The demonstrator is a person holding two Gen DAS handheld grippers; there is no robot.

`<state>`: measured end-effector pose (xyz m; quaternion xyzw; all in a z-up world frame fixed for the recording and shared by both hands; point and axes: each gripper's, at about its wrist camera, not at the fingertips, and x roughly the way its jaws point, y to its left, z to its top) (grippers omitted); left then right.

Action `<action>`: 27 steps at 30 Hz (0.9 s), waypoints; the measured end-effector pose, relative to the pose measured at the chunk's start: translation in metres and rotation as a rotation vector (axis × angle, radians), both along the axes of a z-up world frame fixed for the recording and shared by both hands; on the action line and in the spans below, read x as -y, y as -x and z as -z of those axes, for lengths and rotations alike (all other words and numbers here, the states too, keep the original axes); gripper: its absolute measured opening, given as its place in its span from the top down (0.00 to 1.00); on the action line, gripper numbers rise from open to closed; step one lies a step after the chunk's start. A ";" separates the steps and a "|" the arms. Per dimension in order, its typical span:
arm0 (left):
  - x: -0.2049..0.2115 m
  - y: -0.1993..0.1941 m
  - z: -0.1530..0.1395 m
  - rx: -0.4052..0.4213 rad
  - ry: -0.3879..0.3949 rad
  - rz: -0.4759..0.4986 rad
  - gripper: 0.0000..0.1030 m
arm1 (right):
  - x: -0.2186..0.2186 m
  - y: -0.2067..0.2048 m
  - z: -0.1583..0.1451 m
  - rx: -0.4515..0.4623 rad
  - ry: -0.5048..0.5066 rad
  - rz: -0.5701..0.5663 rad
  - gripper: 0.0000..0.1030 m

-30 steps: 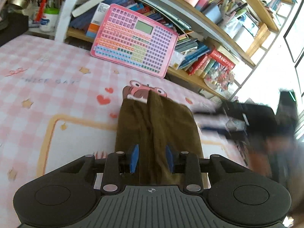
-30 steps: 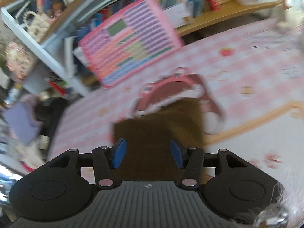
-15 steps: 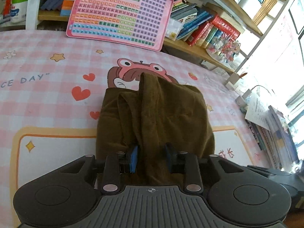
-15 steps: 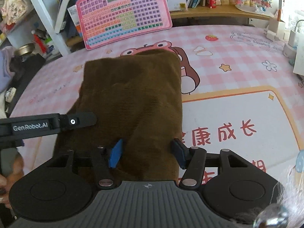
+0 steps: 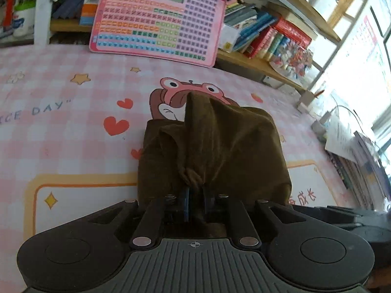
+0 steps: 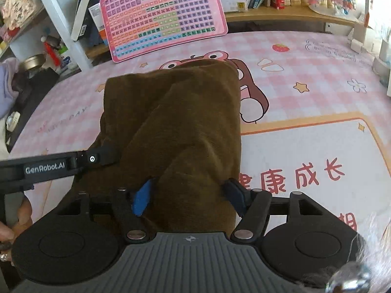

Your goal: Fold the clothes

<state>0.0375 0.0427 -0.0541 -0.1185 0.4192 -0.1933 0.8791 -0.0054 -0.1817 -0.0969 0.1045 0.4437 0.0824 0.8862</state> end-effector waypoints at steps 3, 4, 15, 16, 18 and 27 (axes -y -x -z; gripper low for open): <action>-0.007 0.004 -0.014 0.068 0.023 -0.014 0.80 | 0.005 0.004 -0.005 0.010 -0.026 0.013 0.40; -0.008 -0.001 -0.016 0.072 0.034 -0.017 0.75 | 0.007 0.005 -0.007 0.013 -0.034 0.016 0.40; -0.020 -0.043 -0.019 0.058 0.281 -0.134 0.95 | 0.012 0.015 -0.006 -0.008 -0.056 0.041 0.39; -0.017 -0.033 -0.028 0.128 0.271 -0.119 0.95 | 0.013 0.016 -0.005 -0.008 -0.060 0.045 0.39; -0.006 -0.021 -0.036 0.249 0.131 -0.072 0.95 | 0.015 0.017 -0.004 -0.008 -0.075 0.051 0.39; -0.015 -0.041 -0.014 0.076 0.023 -0.096 0.71 | 0.010 0.016 -0.001 -0.023 -0.066 0.051 0.39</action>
